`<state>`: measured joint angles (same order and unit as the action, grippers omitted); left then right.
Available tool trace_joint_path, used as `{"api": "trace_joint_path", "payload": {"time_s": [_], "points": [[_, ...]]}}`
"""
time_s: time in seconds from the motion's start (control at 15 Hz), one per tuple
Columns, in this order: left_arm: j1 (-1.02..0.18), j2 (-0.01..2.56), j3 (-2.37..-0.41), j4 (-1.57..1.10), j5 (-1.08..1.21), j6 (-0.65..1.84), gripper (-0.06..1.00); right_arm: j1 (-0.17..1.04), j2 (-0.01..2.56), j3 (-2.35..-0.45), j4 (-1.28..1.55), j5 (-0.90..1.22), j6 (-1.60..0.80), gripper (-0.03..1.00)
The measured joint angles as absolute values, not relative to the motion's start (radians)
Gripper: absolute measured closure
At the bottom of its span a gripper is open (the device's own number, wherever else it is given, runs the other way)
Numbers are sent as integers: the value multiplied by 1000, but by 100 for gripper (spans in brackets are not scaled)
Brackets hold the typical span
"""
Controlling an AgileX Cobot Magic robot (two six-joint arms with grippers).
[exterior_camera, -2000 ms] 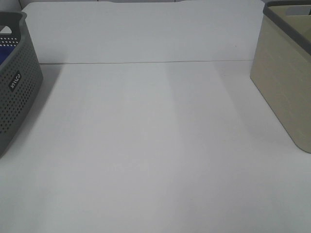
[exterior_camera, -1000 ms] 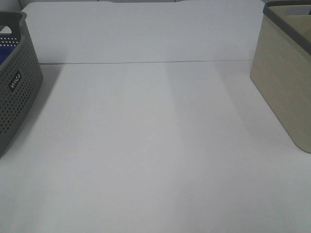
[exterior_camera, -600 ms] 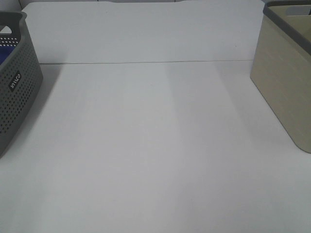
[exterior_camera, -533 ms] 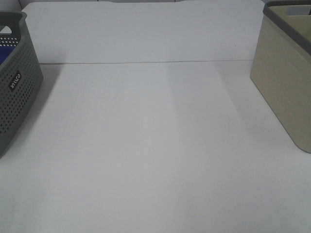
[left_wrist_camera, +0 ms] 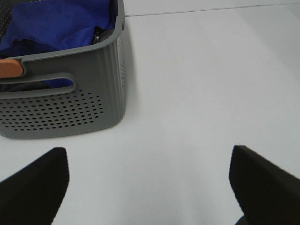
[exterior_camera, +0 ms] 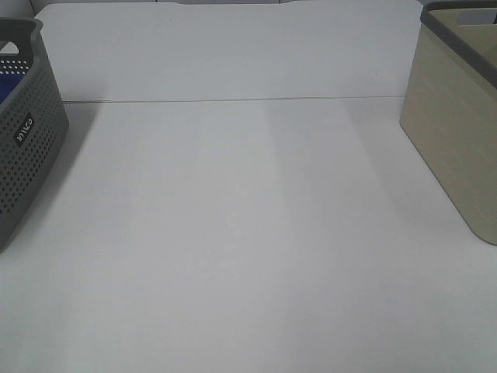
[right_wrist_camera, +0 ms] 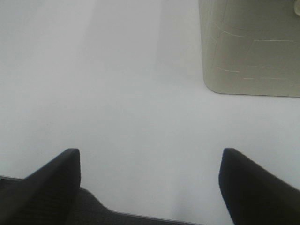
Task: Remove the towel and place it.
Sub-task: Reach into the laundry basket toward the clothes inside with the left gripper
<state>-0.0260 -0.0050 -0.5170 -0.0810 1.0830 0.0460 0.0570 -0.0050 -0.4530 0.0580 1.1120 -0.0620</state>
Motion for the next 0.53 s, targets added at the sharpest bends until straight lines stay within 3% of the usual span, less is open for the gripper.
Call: {"api": "trace_joint_path", "payload": {"time_s": [0.53], "points": [[-26, -5, -517, -81, 1083, 46, 9, 57, -5, -453, 58, 1112, -62, 17]]}}
